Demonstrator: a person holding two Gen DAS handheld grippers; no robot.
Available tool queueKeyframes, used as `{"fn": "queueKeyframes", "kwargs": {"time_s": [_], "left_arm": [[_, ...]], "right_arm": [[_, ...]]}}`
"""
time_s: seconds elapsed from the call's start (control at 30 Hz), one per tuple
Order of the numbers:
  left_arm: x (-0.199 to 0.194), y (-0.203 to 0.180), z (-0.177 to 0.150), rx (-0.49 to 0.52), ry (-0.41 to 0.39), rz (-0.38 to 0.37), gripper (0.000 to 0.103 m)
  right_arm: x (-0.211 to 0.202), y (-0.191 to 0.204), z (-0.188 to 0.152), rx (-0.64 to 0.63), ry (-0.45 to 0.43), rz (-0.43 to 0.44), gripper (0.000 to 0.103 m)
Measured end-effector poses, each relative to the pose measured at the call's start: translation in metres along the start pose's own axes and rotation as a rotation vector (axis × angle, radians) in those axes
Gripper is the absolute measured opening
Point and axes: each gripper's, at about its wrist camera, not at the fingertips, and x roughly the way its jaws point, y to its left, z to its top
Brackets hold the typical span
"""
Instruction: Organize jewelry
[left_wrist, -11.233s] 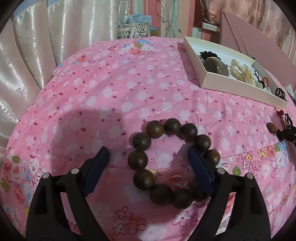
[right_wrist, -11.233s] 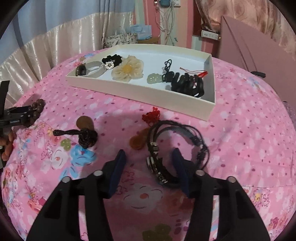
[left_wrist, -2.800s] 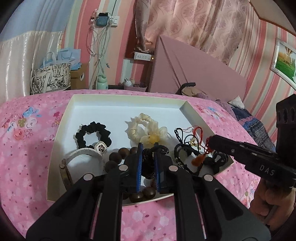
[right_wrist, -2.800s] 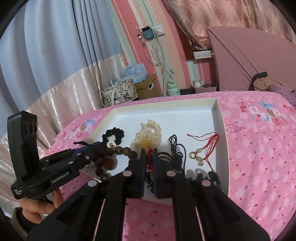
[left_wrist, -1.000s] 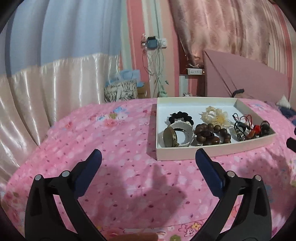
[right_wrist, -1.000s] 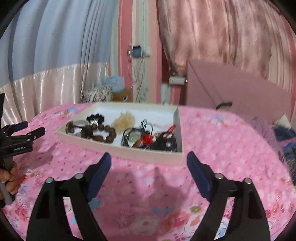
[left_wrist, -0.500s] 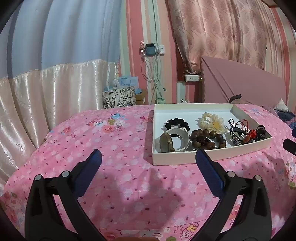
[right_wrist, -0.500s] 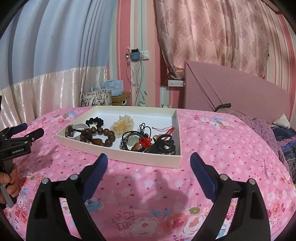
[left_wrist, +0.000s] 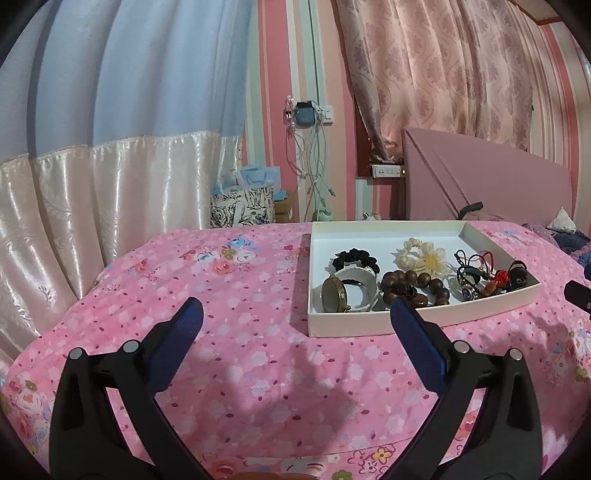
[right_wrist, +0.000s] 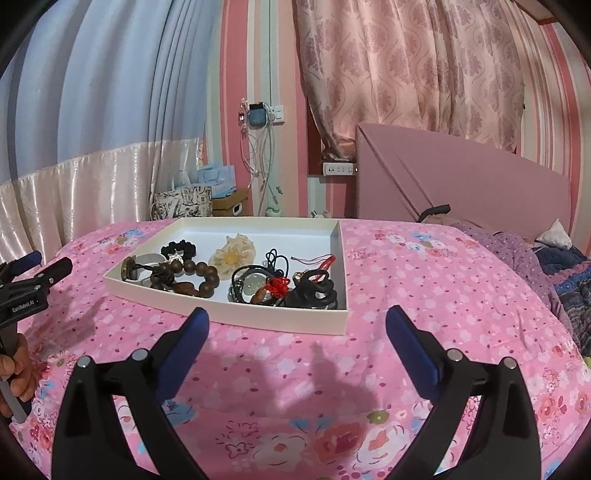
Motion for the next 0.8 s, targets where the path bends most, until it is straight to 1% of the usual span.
{"fn": "queueKeyframes", "kwargs": {"time_s": [0.13,0.43,0.8], "left_arm": [[-0.004,0.001,-0.002,-0.01,-0.001,-0.006,0.1],[-0.005,-0.003,-0.001,0.01,-0.007,-0.005,0.1],[-0.005,-0.003,-0.002,0.01,0.004,-0.002,0.1]], "right_arm": [[-0.003,-0.001,-0.001,0.005,-0.005,-0.001,0.096],[-0.012,-0.006,-0.004,0.025,-0.018,-0.005,0.096],[-0.008,-0.013,-0.005,0.06,0.013,0.007,0.096]]}}
